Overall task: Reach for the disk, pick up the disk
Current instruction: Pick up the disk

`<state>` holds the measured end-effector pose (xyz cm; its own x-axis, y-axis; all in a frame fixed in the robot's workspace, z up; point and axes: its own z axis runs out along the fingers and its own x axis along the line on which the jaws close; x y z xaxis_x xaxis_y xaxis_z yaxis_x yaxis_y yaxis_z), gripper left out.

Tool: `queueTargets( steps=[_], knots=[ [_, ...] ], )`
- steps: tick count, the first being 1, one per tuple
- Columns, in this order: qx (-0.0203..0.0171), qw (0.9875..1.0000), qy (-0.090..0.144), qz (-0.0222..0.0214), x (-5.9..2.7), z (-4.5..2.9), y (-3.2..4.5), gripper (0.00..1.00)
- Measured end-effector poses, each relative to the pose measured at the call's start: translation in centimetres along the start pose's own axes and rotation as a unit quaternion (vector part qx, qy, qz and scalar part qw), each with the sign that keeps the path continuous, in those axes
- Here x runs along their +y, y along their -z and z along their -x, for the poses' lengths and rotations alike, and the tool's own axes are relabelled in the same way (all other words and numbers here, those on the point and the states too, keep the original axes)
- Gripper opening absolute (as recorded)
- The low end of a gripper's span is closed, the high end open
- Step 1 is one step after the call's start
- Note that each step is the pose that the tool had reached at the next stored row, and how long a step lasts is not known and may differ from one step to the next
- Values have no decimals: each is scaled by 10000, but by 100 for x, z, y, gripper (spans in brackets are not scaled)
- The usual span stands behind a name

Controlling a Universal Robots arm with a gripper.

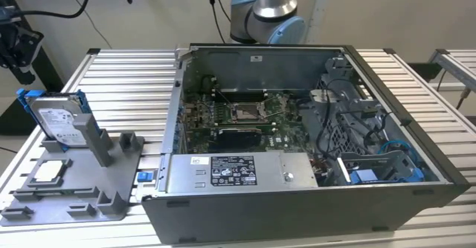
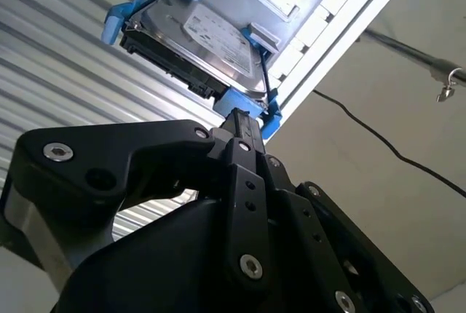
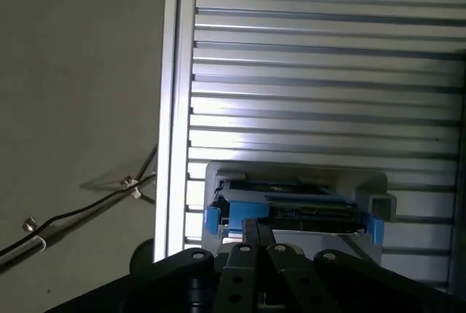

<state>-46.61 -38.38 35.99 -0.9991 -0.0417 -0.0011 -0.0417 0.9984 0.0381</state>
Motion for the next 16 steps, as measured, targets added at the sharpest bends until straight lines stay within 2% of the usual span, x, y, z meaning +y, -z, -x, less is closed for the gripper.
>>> queueTargets(
  steps=[4, 9, 12, 16],
  knots=[
    [10, 9996, 292, 1, 0, 1, 0, 0],
    [28, 9972, 742, 1, 0, 0, 0, 0],
    [38, 9948, 1019, 1, 0, 1, 0, 0],
    [52, 9904, 1381, 2, 0, 1, 0, 0]
  ],
)
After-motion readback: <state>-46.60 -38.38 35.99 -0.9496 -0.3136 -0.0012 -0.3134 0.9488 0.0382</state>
